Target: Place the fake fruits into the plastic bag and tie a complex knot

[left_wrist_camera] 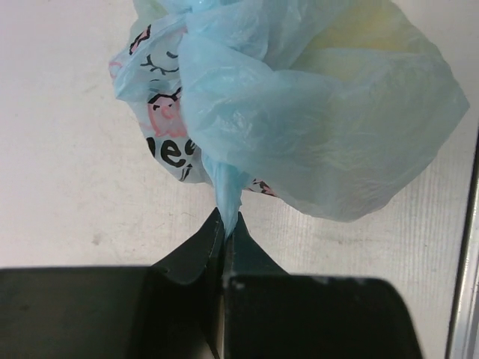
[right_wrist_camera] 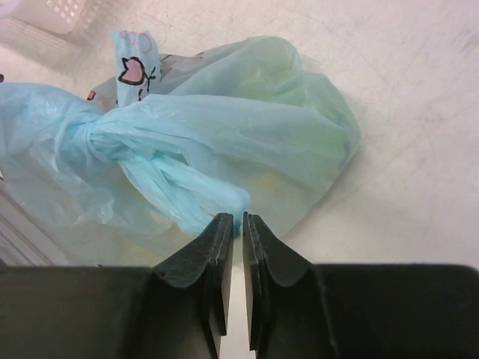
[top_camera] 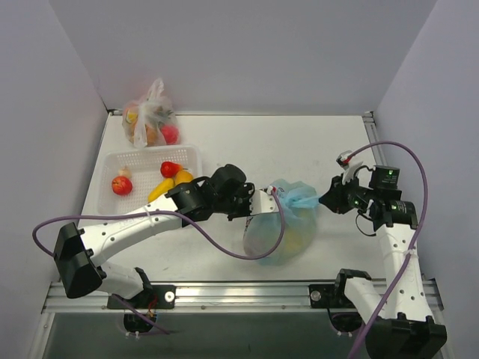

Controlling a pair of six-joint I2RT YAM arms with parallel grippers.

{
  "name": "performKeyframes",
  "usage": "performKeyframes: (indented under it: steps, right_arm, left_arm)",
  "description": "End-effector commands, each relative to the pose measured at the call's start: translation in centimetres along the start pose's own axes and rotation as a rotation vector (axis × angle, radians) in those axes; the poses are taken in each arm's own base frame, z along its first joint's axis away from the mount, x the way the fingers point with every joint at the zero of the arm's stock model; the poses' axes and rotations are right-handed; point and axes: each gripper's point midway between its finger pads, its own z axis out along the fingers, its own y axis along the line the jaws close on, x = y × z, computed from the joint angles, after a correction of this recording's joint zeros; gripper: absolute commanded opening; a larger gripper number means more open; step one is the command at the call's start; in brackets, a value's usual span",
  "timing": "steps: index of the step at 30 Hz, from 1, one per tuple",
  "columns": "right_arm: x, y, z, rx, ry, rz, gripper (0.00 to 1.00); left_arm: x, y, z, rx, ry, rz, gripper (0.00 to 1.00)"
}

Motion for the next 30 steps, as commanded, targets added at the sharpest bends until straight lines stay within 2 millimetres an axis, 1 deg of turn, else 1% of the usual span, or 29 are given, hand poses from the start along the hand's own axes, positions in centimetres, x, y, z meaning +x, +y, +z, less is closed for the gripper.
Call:
performKeyframes:
  steps: [1, 2, 3, 5, 6, 8, 9, 10, 11, 12, 13, 14, 15, 16, 18, 20, 21, 25, 26, 29, 30]
  right_arm:
    - [-2.7, 0.5, -0.9, -0.047, -0.054, -0.159, 0.15]
    - [-2.7, 0.6, -1.1, -0.049, -0.047, -0.179, 0.25]
    - [-3.1, 0.5, -1.4, -0.041, -0.055, -0.225, 0.39]
    - [-3.2, 0.7, -1.8, -0.044, -0.055, -0.278, 0.51]
    - [-3.4, 0.8, -2.0, -0.043, -0.063, -0.342, 0.59]
    - [-3.1, 1.1, -2.1, -0.048, -0.054, -0.395, 0.65]
    - [-3.0, 1.7, -2.1, -0.066, -0.054, -0.475, 0.69]
    - [-2.3, 1.8, -2.0, -0.067, -0.023, -0.499, 0.69]
    - [-1.9, 1.9, -1.8, -0.069, -0.007, -0.541, 0.69]
    - [-1.5, 3.1, -1.6, -0.107, 0.004, -0.602, 0.62]
    - [-1.0, 2.9, -1.4, -0.102, 0.029, -0.640, 0.53]
    - [-0.2, 3.2, -1.0, -0.118, 0.048, -0.652, 0.45]
    - [0.2, 3.4, -0.8, -0.132, 0.060, -0.660, 0.35]
    - [0.5, 3.8, -0.4, -0.153, 0.069, -0.673, 0.32]
    - [1.5, 3.9, 0.3, -0.182, 0.104, -0.662, 0.31]
    - [2.1, 4.3, 0.9, -0.213, 0.123, -0.657, 0.31]
    - [2.4, 4.2, 1.3, -0.227, 0.142, -0.647, 0.33]
    - [2.6, 4.4, 2.5, -0.260, 0.164, -0.608, 0.41]
    - [2.7, 4.4, 2.7, -0.266, 0.170, -0.598, 0.45]
    - [3.1, 4.4, 3.4, -0.284, 0.191, -0.579, 0.47]
    - [3.5, 4.4, 3.7, -0.292, 0.202, -0.572, 0.48]
  left_arm:
    - [-1.6, -0.5, -0.8, 0.050, -0.047, -0.060, 0.00]
    - [-2.0, -0.6, -0.7, 0.061, -0.056, -0.066, 0.00]
    - [-2.1, -0.6, -0.7, 0.063, -0.059, -0.079, 0.00]
    - [-2.4, -0.7, -0.6, 0.073, -0.066, -0.088, 0.00]
    - [-2.6, -0.7, -0.6, 0.073, -0.069, -0.095, 0.00]
    - [-2.6, -0.5, -0.4, 0.069, -0.065, -0.110, 0.00]
    - [-2.8, -0.4, -0.5, 0.065, -0.067, -0.127, 0.00]
    - [-2.8, -0.3, -0.4, 0.062, -0.067, -0.134, 0.00]
    - [-2.7, -0.3, -0.3, 0.065, -0.065, -0.141, 0.00]
    - [-2.7, -0.5, -0.4, 0.074, -0.068, -0.148, 0.00]
    - [-2.6, -0.5, -0.3, 0.076, -0.069, -0.157, 0.00]
    - [-2.7, -0.6, -0.3, 0.078, -0.073, -0.161, 0.00]
    - [-2.7, -0.5, -0.3, 0.077, -0.075, -0.171, 0.00]
    - [-2.6, -0.6, -0.2, 0.082, -0.074, -0.173, 0.00]
    - [-2.6, -0.6, -0.2, 0.081, -0.075, -0.181, 0.00]
    - [-2.7, -0.5, -0.3, 0.082, -0.083, -0.182, 0.00]
    - [-2.7, -0.5, -0.3, 0.081, -0.082, -0.183, 0.00]
    - [-2.7, -0.3, -0.4, 0.075, -0.088, -0.184, 0.00]
    - [-2.7, -0.3, -0.3, 0.075, -0.088, -0.184, 0.00]
    - [-2.7, -0.2, -0.2, 0.075, -0.087, -0.187, 0.00]
    - [-2.7, -0.3, -0.2, 0.076, -0.087, -0.184, 0.00]
